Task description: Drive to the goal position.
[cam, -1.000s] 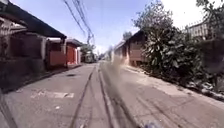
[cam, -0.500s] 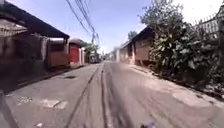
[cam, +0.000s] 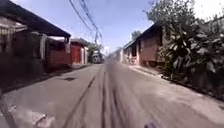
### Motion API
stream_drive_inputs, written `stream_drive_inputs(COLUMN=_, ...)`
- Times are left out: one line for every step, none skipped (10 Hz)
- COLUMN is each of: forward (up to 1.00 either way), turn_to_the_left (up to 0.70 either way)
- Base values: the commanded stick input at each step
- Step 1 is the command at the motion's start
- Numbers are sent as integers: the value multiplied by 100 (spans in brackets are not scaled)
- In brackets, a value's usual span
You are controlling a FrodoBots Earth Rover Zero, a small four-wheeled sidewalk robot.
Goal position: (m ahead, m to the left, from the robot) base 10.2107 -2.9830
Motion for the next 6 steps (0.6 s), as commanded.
stream_drive_inputs(forward=100, turn_to_the_left=0)
stream_drive_inputs(forward=100, turn_to_the_left=0)
stream_drive_inputs(forward=100, turn_to_the_left=0)
stream_drive_inputs(forward=100, turn_to_the_left=0)
stream_drive_inputs(forward=100, turn_to_the_left=0)
stream_drive_inputs(forward=100, turn_to_the_left=0)
